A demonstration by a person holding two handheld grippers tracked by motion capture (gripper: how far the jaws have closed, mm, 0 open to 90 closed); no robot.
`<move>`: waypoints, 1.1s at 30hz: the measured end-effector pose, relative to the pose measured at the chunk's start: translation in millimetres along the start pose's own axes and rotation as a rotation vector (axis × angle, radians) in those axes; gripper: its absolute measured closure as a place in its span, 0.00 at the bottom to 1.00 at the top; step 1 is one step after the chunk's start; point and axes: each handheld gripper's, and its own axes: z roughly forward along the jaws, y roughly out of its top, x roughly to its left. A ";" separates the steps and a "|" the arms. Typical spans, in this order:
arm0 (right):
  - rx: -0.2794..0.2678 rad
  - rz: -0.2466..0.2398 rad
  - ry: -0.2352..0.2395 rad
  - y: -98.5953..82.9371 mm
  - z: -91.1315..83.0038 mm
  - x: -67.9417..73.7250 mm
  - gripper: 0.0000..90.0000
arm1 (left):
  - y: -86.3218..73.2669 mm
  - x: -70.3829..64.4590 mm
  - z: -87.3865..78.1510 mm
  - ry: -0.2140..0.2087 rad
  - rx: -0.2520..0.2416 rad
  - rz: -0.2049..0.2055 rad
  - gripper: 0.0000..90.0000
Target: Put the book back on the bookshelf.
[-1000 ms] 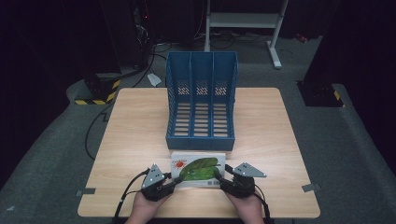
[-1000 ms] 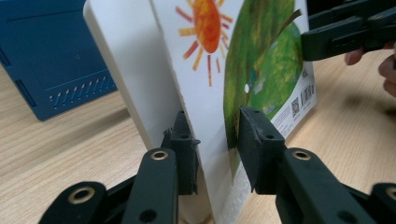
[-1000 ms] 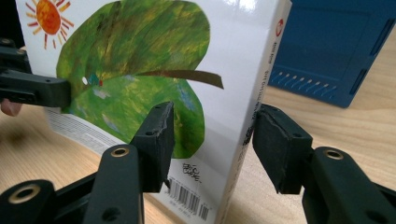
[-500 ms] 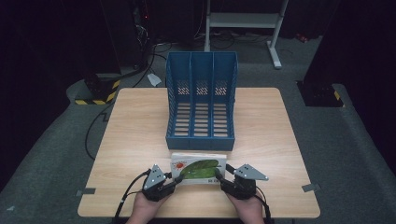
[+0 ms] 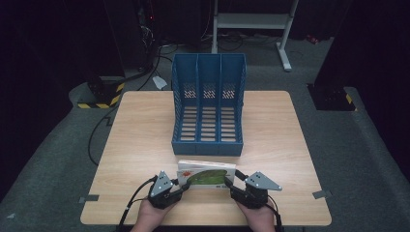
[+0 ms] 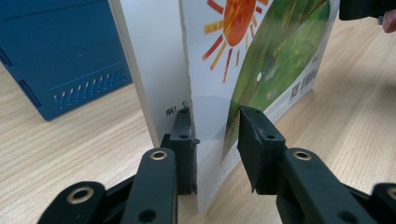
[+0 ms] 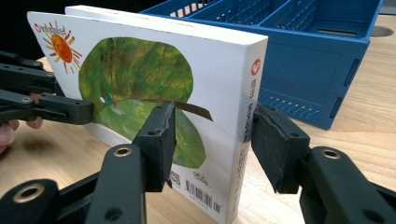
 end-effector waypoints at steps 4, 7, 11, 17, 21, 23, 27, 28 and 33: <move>-0.002 -0.002 0.012 -1.5 -4.0 1.4 0.55 | -2.1 -2.9 -2.6 0.001 0.020 0.012 0.73; -0.004 -0.010 0.025 -1.6 -6.0 2.2 0.55 | -3.9 -2.9 -3.9 -0.005 0.029 0.004 0.73; 0.004 -0.008 0.041 -1.9 -6.8 1.5 0.51 | -4.9 -2.5 -4.6 -0.003 0.037 -0.003 0.70; 0.019 -0.007 0.076 0.2 -3.3 -0.6 0.41 | -7.6 -1.2 -8.4 0.007 0.042 -0.014 0.65; 0.030 -0.017 0.101 3.5 2.8 -1.3 0.35 | -10.6 0.4 -12.0 0.028 0.041 -0.030 0.61; 0.036 -0.021 0.109 4.9 5.6 -1.1 0.34 | -12.1 1.7 -14.4 0.042 0.041 -0.040 0.58; 0.027 -0.049 0.127 9.0 10.8 -1.4 0.34 | -14.9 4.9 -19.2 0.063 0.038 -0.055 0.56; 0.023 -0.056 0.133 9.9 11.4 -1.3 0.36 | -15.8 5.7 -20.7 0.070 0.040 -0.059 0.55; -0.012 -0.121 0.153 14.4 14.3 0.6 0.41 | -19.0 9.3 -25.7 0.096 0.037 -0.080 0.54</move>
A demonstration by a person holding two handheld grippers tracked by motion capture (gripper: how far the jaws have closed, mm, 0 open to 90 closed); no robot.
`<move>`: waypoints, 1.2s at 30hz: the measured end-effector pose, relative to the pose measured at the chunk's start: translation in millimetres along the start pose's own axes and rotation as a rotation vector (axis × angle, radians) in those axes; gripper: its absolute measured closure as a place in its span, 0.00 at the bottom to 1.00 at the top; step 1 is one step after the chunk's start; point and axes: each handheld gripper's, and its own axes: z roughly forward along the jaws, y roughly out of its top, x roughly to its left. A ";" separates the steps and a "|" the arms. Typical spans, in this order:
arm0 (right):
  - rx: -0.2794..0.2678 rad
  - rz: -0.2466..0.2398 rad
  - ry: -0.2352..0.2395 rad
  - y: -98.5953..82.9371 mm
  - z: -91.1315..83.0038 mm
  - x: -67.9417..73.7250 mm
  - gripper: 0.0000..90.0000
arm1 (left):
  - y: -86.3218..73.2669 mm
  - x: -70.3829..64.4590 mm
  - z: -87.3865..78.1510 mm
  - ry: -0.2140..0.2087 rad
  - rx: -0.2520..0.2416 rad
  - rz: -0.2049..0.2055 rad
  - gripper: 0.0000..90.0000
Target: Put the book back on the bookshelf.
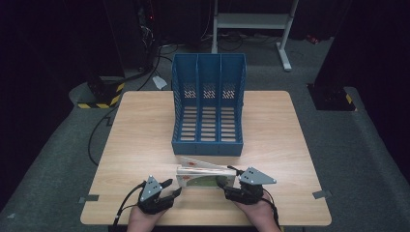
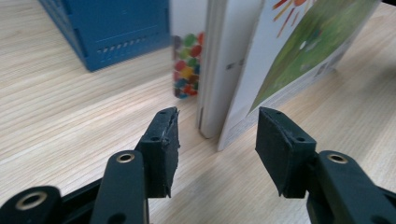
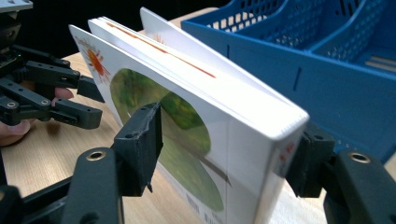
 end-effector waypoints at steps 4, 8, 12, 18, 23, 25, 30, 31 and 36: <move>0.004 -0.003 0.013 2.3 2.9 -2.5 0.43 | -1.7 4.6 -3.3 0.022 0.000 -0.021 0.52; 0.006 0.000 0.030 3.9 3.6 -5.1 0.45 | -2.5 8.5 -6.1 0.038 -0.004 -0.038 0.52; 0.017 0.006 0.025 6.0 3.8 -6.8 0.49 | -3.4 12.0 -7.9 0.052 -0.007 -0.056 0.52; 0.011 0.013 0.019 6.3 1.4 -7.0 0.60 | -4.5 18.6 -11.1 0.075 -0.005 -0.072 0.52; -0.014 0.015 0.037 6.3 -1.8 -5.7 0.72 | -5.0 24.1 -13.7 0.096 -0.011 -0.088 0.52; -0.029 0.009 0.043 6.5 -3.3 -4.3 0.74 | -5.3 25.6 -14.5 0.105 -0.013 -0.089 0.52; -0.038 -0.008 0.057 5.9 -3.2 0.0 0.73 | -5.5 27.6 -15.7 0.122 -0.010 -0.087 0.51; -0.034 -0.012 0.058 5.8 -2.8 1.2 0.73 | -5.4 27.8 -15.8 0.127 -0.009 -0.084 0.51; -0.023 -0.035 0.048 4.9 0.8 7.4 0.72 | -5.6 29.3 -15.2 0.151 0.013 -0.071 0.50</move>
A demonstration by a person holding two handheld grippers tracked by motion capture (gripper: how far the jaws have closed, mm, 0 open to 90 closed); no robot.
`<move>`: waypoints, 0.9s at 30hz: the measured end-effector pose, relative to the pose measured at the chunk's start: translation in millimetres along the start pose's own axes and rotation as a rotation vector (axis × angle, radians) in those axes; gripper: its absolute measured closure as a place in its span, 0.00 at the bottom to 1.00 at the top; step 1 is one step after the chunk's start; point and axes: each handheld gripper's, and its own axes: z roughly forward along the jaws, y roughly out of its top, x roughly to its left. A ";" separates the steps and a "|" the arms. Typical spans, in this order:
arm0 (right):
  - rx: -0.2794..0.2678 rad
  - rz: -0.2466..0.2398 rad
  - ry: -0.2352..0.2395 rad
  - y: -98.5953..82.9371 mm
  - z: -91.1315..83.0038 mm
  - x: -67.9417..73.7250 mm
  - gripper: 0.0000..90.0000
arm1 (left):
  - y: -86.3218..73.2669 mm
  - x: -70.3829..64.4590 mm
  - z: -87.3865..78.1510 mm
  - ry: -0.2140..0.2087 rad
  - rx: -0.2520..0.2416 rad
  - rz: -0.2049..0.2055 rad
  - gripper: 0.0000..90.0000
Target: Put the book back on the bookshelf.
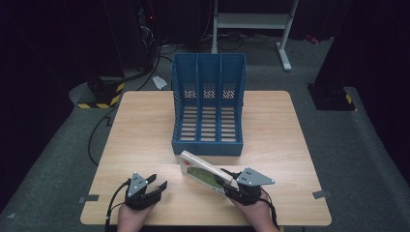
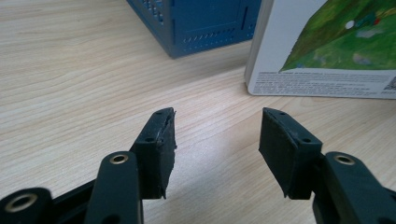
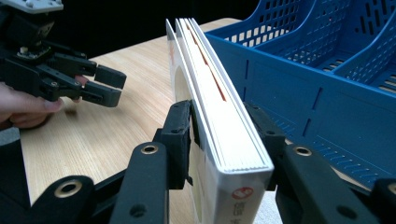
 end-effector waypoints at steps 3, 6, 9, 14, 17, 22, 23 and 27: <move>0.020 -0.007 -0.005 -0.7 3.0 2.8 0.72 | -0.2 0.9 1.1 0.014 0.018 -0.005 0.49; 0.023 -0.013 0.000 -2.0 4.7 4.9 0.74 | -0.1 2.3 0.9 0.027 0.029 -0.012 0.47; 0.025 -0.020 -0.002 -2.7 4.4 7.1 0.75 | 0.4 1.9 1.6 0.071 0.048 -0.008 0.48; 0.009 -0.022 -0.019 -4.3 4.5 9.6 0.74 | -0.1 2.9 4.1 0.085 0.078 -0.021 0.44; 0.015 -0.026 -0.039 -2.8 4.7 11.4 0.74 | 0.5 2.6 4.8 0.098 0.093 -0.010 0.41; 0.025 -0.009 -0.030 -1.6 4.7 9.8 0.75 | 10.0 10.8 10.6 0.033 0.180 0.001 0.39; 0.028 -0.002 -0.030 -1.3 4.5 9.7 0.76 | 12.4 12.6 11.6 0.028 0.197 0.002 0.38; 0.034 0.017 -0.029 -0.8 4.2 9.7 0.79 | 14.5 22.7 13.6 0.063 0.207 0.038 0.38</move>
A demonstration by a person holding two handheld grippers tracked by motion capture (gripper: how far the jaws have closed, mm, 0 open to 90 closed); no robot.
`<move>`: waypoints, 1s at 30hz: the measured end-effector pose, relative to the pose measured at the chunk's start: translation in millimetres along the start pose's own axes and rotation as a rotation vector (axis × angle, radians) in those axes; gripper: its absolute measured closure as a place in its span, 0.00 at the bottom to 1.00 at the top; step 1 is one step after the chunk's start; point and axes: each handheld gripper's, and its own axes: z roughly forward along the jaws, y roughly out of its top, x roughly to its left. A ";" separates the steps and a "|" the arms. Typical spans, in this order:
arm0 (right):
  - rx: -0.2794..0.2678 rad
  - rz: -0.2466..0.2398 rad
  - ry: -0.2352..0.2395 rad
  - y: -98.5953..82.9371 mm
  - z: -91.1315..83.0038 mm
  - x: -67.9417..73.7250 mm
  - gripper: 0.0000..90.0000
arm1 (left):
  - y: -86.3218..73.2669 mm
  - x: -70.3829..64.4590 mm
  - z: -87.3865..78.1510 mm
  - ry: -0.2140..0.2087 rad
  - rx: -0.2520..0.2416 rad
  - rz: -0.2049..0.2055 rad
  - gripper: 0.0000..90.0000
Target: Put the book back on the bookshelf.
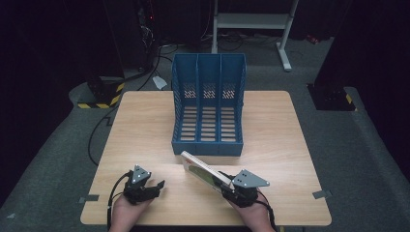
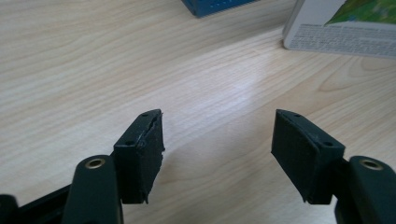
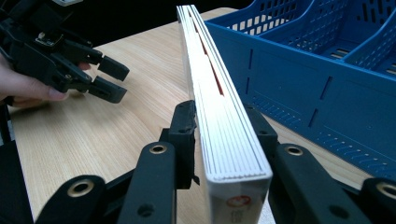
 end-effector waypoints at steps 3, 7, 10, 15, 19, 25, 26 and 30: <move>0.001 -0.008 -0.004 0.6 0.9 1.8 0.82 | -2.9 8.7 2.9 0.031 -0.015 -0.021 0.34; 0.004 -0.012 -0.018 1.9 2.2 3.8 0.83 | -5.8 12.0 8.2 0.042 -0.015 -0.012 0.29; 0.012 -0.008 -0.022 2.8 2.1 3.2 0.83 | -6.5 13.7 9.3 0.054 -0.016 -0.028 0.30; 0.034 -0.026 -0.024 5.2 2.3 4.7 0.83 | -8.4 17.2 11.3 0.034 -0.018 -0.049 0.29; 0.054 -0.032 -0.029 7.6 3.0 5.4 0.83 | -8.1 14.9 12.4 0.024 -0.011 -0.038 0.23; 0.046 -0.027 -0.040 6.8 3.4 6.9 0.83 | -7.6 14.9 12.7 0.021 -0.006 -0.030 0.21; 0.043 -0.035 -0.042 6.4 3.4 7.3 0.83 | -7.6 14.9 12.7 0.021 -0.005 -0.030 0.21; 0.035 -0.043 -0.047 5.3 3.3 9.4 0.83 | -7.6 14.9 12.7 0.021 -0.005 -0.030 0.21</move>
